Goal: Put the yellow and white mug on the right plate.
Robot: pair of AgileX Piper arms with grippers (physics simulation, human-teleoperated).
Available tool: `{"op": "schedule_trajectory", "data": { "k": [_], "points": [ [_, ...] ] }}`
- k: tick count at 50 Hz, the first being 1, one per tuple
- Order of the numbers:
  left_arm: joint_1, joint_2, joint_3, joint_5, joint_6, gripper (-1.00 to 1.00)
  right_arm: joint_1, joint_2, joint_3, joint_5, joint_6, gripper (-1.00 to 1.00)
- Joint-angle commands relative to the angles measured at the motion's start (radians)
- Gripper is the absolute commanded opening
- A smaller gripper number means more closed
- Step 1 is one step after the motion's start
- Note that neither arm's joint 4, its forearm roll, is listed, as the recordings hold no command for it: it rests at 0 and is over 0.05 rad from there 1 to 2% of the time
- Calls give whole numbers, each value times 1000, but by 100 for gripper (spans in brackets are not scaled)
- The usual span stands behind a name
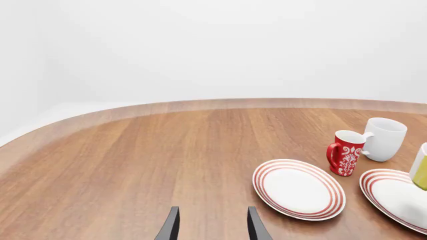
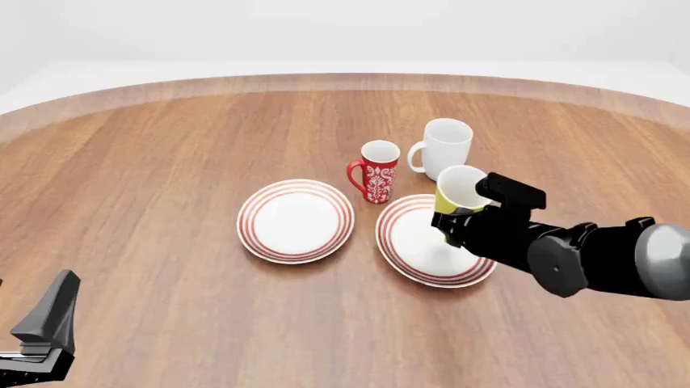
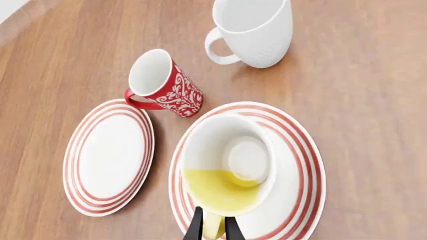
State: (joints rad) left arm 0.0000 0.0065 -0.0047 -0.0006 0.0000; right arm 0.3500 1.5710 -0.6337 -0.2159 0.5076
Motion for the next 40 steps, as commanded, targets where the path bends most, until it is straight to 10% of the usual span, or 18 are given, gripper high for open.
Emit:
{"op": "schedule_trajectory", "data": {
  "k": [1, 40],
  "points": [
    [0, 0, 0, 0, 0, 100, 8, 58, 26, -76, 31, -100],
    [0, 0, 0, 0, 0, 100, 44, 120, 44, -141, 73, -100]
  ]
}}
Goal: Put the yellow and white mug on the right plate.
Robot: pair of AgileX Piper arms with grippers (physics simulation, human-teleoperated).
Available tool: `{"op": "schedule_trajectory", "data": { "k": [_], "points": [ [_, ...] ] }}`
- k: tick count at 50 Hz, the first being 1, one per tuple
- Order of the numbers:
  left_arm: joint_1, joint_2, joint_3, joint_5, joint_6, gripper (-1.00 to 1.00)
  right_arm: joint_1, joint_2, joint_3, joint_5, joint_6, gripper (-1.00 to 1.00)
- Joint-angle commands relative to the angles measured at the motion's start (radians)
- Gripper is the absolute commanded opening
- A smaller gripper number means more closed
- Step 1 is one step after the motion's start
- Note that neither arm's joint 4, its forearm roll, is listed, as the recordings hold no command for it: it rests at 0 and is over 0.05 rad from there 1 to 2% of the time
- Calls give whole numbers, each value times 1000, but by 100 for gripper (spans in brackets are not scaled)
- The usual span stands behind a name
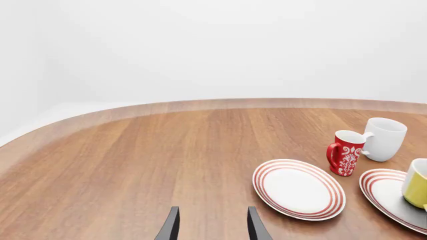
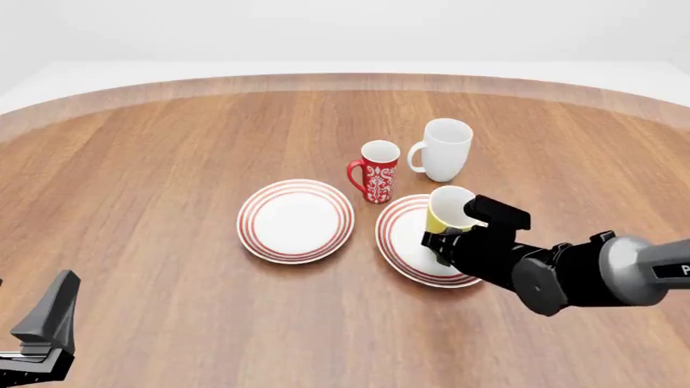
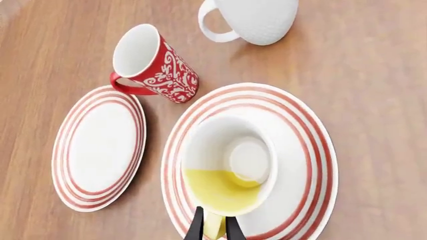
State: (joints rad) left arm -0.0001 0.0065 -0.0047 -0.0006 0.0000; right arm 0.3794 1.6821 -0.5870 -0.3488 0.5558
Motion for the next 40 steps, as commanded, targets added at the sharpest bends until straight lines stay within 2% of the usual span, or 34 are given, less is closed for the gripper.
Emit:
{"op": "schedule_trajectory", "data": {
  "k": [1, 3, 5, 6, 7, 10, 16, 29, 30, 39, 40],
  "points": [
    [0, 0, 0, 0, 0, 100, 15, 9, -3, -8, 24, -100],
    [0, 0, 0, 0, 0, 100, 28, 7, -5, -4, 29, -100],
    [0, 0, 0, 0, 0, 100, 3, 9, -24, 17, 14, -100],
    [0, 0, 0, 0, 0, 100, 5, 8, -23, 17, 15, 100],
    [0, 0, 0, 0, 0, 100, -12, 8, -36, 37, -5, 100],
    [0, 0, 0, 0, 0, 100, -3, -5, -37, 45, 5, 100],
    [0, 0, 0, 0, 0, 100, -19, -78, -74, 126, -30, 100],
    [0, 0, 0, 0, 0, 100, -19, -149, -116, 218, -67, 100],
    [0, 0, 0, 0, 0, 100, -28, -172, -132, 249, -90, 100],
    [0, 0, 0, 0, 0, 100, -25, -313, -230, 412, -130, 100],
    [0, 0, 0, 0, 0, 100, -20, -350, -257, 456, -154, 100]
  ]
}}
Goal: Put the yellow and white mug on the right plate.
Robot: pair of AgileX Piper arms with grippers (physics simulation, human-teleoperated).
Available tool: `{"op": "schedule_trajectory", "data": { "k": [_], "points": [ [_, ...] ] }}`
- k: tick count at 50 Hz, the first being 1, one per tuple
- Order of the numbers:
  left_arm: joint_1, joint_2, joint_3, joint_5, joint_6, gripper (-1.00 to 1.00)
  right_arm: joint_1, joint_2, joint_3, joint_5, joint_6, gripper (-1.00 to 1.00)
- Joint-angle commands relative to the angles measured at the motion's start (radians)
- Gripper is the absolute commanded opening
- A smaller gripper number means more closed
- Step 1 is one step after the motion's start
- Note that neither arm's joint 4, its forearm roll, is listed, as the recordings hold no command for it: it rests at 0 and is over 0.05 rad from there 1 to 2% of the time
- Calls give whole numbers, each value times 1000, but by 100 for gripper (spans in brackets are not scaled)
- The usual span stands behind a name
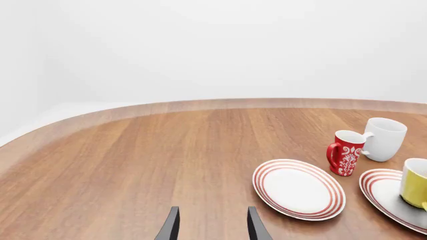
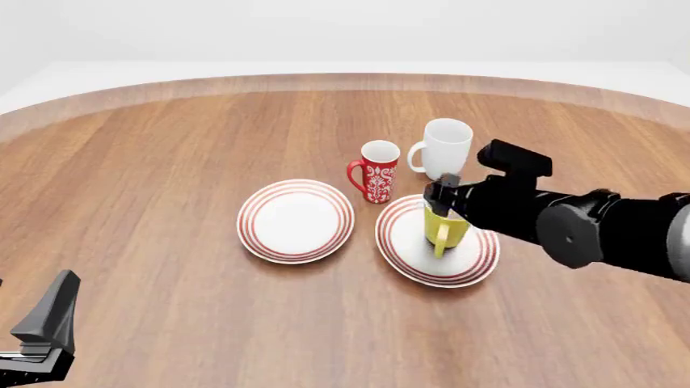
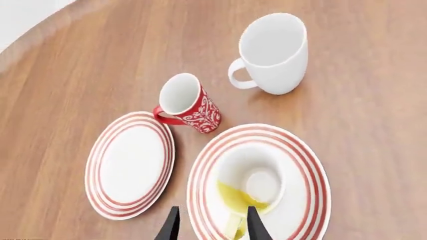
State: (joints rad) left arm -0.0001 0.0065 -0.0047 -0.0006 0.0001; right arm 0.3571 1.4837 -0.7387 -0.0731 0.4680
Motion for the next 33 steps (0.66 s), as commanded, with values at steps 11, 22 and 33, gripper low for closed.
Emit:
{"op": "schedule_trajectory", "data": {
  "k": [11, 22, 33],
  "points": [
    [0, 0, 0, 0, 0, 100, 41, -333, -255, 380, -141, 100],
    [0, 0, 0, 0, 0, 100, -8, -475, -392, 540, -232, 100],
    [0, 0, 0, 0, 0, 100, -61, -565, -728, 749, -399, 100]
  ]
}}
